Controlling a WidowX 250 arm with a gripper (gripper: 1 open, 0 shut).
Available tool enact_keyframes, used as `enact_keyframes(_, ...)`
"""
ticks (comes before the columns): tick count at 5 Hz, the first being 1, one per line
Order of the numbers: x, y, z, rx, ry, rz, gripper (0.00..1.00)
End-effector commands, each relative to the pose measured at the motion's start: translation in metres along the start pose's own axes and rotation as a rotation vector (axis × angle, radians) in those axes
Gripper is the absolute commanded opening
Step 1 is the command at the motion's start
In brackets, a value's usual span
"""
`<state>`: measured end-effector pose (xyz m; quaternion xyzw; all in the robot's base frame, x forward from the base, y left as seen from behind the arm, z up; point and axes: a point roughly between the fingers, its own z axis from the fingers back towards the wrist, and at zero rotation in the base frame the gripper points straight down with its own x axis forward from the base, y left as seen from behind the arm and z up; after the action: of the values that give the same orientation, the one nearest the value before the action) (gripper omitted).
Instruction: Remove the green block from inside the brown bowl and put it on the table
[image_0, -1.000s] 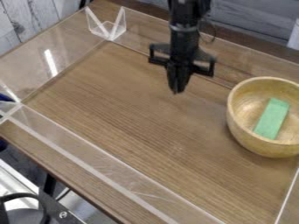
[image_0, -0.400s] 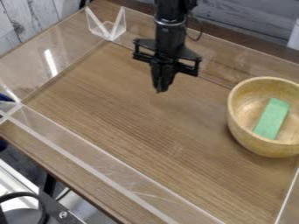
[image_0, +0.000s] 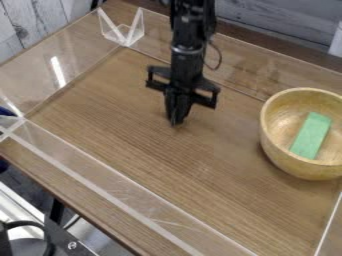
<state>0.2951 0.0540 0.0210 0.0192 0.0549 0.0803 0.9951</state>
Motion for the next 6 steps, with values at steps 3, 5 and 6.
enact_keyframes(3, 0.0121, 0.0035, 0.0087, 0.032, 0.000, -0.051, 0.00)
enact_keyframes(5, 0.0123, 0.0038, 0.0082, 0.047, 0.014, -0.094, 0.00)
enact_keyframes(6, 0.0090, 0.0057, 0.0080, 0.024, 0.023, -0.130, 0.00)
